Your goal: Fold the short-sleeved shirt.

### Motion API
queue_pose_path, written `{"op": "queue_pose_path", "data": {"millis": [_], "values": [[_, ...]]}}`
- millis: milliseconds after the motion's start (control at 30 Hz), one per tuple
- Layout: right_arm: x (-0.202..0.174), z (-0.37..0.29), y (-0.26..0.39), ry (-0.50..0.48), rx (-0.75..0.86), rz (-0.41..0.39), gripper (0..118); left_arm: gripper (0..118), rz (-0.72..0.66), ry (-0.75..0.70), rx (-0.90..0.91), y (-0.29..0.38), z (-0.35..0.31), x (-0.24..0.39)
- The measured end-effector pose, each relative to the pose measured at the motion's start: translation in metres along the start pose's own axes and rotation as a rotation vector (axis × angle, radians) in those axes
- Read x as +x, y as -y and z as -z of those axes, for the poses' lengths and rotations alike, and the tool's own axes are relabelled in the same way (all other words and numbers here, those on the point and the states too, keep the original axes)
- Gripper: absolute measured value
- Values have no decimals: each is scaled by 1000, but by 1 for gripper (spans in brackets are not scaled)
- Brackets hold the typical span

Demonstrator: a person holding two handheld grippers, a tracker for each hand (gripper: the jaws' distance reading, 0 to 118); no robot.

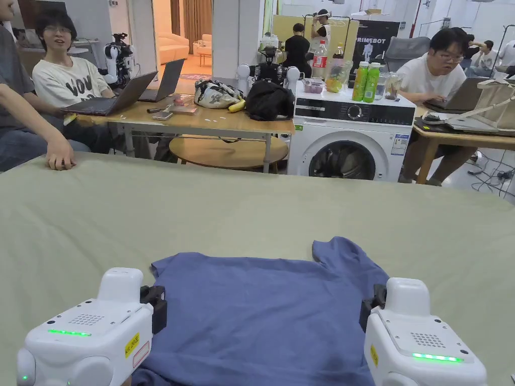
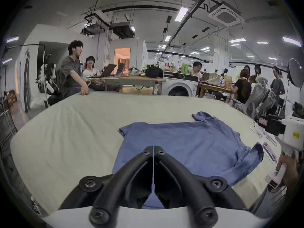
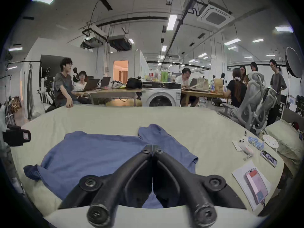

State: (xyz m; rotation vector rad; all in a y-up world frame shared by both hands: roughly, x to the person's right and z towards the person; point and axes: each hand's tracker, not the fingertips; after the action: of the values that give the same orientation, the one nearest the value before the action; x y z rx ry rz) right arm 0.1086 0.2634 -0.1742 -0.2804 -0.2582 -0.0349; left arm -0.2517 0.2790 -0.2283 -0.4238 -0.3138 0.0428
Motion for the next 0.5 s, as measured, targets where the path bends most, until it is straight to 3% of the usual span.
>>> {"op": "queue_pose_path", "data": {"millis": [300,500], "values": [[4,17,7,-15,-72,9,0,0,-79,13,-103,-19,19,-36],[6,35,11,-25,-119,-10,0,0,-162,15,-233,-47,73,-74]]}}
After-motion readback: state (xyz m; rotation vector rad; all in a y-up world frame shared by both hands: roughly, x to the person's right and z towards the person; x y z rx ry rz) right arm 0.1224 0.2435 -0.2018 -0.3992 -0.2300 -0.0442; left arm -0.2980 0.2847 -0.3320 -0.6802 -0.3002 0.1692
